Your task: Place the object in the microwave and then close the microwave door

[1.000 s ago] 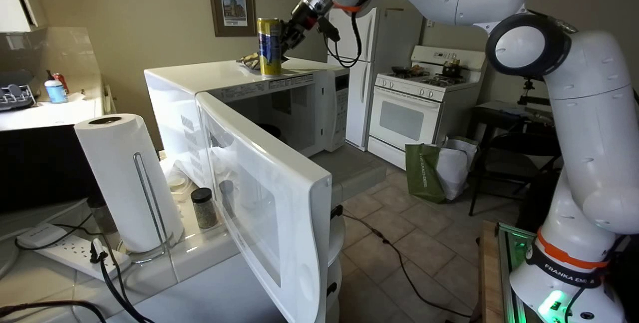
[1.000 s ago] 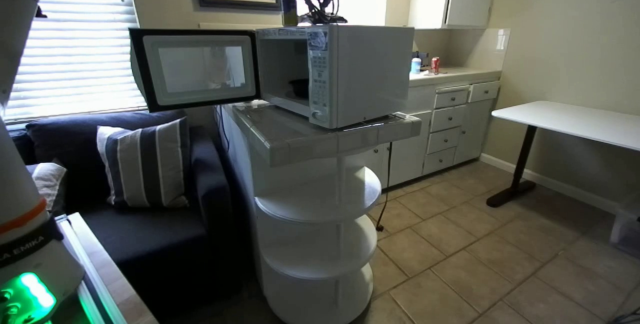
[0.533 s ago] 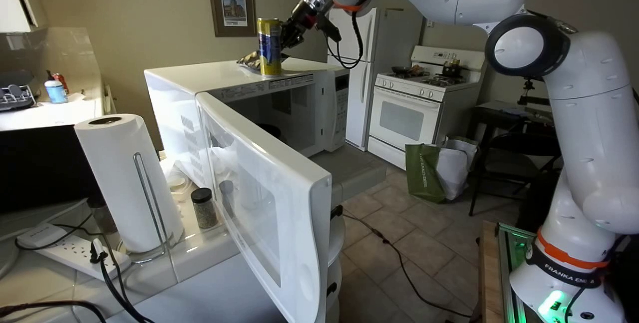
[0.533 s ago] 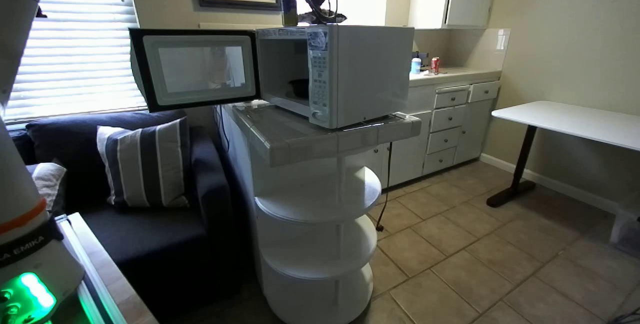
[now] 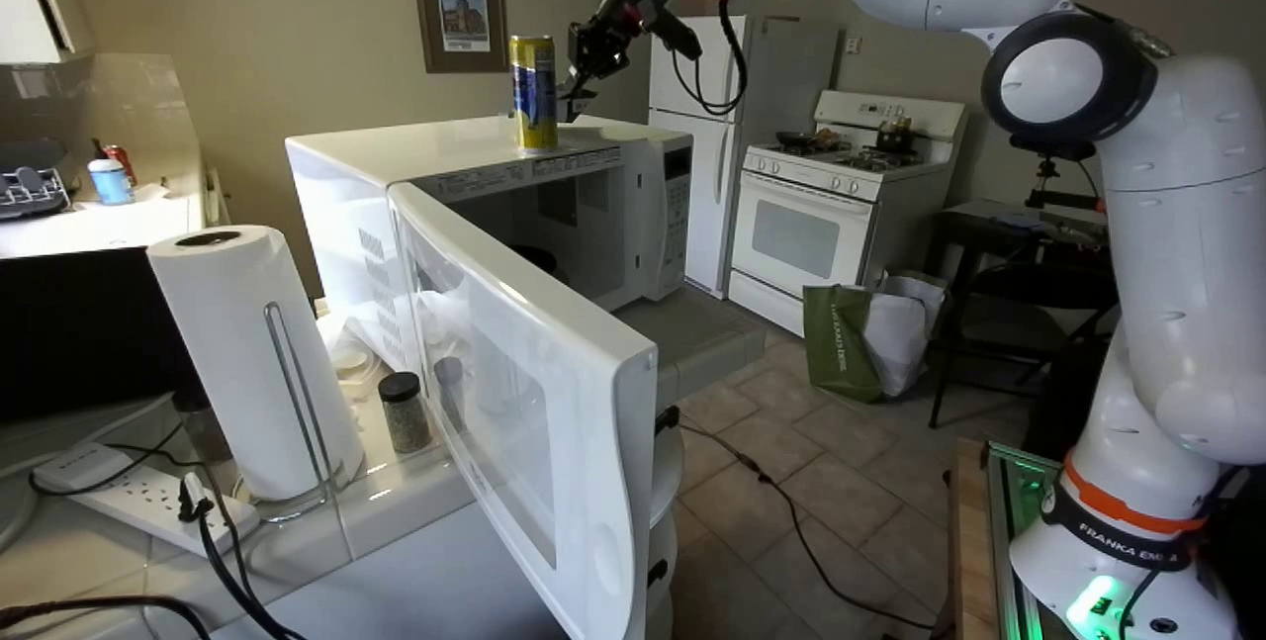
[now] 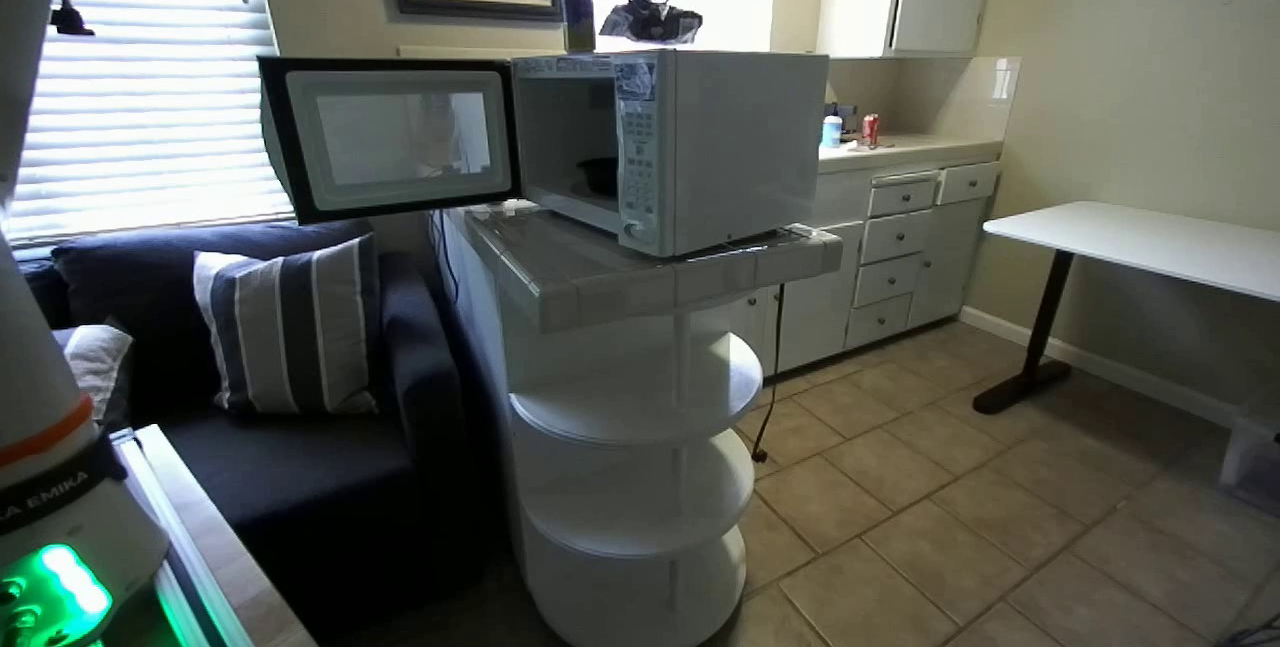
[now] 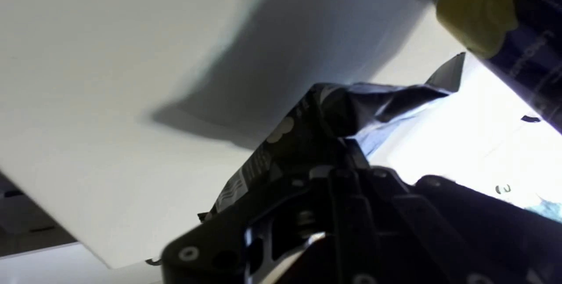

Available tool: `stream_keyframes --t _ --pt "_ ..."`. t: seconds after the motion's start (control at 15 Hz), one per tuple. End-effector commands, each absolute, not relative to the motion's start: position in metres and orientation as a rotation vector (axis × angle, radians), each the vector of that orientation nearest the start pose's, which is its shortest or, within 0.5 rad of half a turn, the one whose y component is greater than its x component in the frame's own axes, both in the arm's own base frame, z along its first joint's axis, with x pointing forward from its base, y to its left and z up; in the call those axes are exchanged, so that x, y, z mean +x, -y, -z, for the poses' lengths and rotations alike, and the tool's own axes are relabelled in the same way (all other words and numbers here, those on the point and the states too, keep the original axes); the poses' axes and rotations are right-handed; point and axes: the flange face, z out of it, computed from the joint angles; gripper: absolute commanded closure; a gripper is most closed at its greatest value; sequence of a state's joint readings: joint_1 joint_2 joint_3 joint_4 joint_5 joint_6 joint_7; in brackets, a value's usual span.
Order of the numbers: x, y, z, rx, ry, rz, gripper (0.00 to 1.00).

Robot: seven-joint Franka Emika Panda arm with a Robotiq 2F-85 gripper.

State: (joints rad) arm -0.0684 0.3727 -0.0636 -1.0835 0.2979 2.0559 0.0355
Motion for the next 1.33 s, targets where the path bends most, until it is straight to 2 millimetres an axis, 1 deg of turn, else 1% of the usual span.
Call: stream_keyframes --t 0.0,0.13,0.2,0.33,0.6,0.73,0.87,1.0,1.07,1.2,1.27 --pt "0.642 0.077 -0.700 -2.831 -0.335 0.728 1.00" --pt "0.608 0.081 -0.703 -2.851 -0.297 0.642 1.00" --pt "0.596 0.084 -0.704 -2.857 -0.298 0.618 1.00" --pt "0.569 0.082 -0.702 -2.852 -0.217 0.555 1.00" --pt "0.514 0.071 -0.687 -2.828 -0.078 0.428 1.00" --pt "0.485 0.067 -0.674 -2.818 -0.033 0.346 1.00" --pt "0.458 0.057 -0.656 -2.797 0.028 0.254 1.00" --pt "0.437 0.044 -0.631 -2.792 0.085 0.174 1.00" --pt "0.430 0.035 -0.619 -2.797 0.103 0.144 1.00" --pt "0.427 0.020 -0.594 -2.806 0.121 0.118 1.00" --pt "0.432 0.013 -0.577 -2.814 0.132 0.137 1.00"
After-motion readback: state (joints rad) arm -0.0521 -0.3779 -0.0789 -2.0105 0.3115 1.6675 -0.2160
